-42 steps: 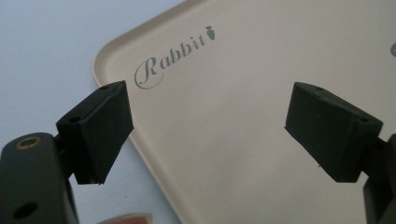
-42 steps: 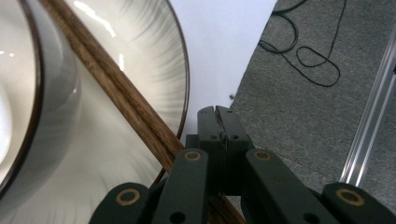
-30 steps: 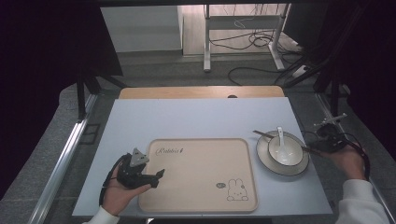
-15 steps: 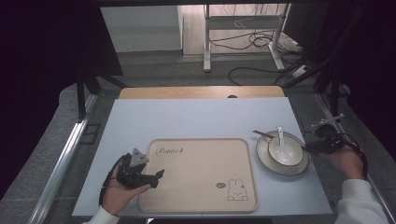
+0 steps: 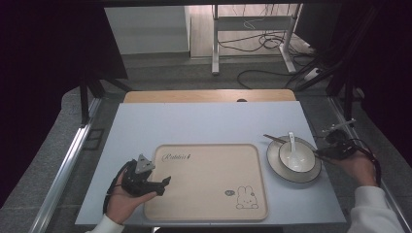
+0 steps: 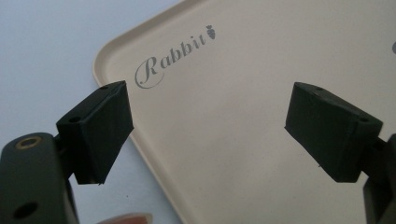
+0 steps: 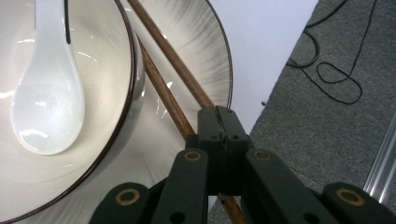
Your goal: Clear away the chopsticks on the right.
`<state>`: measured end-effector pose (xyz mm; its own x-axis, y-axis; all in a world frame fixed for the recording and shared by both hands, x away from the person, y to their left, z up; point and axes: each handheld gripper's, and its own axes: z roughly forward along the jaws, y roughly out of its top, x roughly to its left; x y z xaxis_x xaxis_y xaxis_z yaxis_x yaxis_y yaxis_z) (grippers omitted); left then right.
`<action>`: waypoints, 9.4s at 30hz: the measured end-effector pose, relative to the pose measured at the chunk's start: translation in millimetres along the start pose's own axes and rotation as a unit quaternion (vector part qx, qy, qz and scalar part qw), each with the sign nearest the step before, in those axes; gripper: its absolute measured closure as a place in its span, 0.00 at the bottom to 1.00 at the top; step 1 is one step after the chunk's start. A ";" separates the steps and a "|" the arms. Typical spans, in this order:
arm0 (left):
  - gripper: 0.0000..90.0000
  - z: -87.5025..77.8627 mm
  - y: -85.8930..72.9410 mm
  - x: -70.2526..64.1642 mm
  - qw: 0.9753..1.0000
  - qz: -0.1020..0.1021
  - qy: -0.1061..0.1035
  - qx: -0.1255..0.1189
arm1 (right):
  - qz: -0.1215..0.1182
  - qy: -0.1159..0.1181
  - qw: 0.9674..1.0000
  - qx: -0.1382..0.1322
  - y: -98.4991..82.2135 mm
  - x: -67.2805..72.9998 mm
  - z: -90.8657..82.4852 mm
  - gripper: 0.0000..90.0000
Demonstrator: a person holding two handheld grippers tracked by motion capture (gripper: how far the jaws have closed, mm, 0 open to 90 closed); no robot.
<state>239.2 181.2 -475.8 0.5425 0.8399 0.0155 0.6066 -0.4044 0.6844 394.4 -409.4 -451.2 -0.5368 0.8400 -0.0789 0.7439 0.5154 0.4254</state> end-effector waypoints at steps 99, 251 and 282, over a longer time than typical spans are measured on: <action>0.17 -0.6 -1.0 1.9 1.000 0.004 0.002 0.001 | -0.070 0.112 0.987 -0.088 28.2 108.5 -67.7 0.92; 0.17 0.2 -2.6 2.3 1.000 0.009 0.007 0.007 | -0.132 0.113 0.982 -0.075 27.0 128.3 -71.0 0.92; 0.17 1.4 -2.6 1.9 1.000 0.013 0.005 0.012 | -0.197 0.131 0.967 0.093 27.8 226.5 28.4 0.82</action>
<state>239.4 183.4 -478.6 0.5521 0.8328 0.0397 0.6061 -0.4336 0.6667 304.8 -200.0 -482.8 -0.8572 0.5134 0.0396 0.5072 0.8287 0.2365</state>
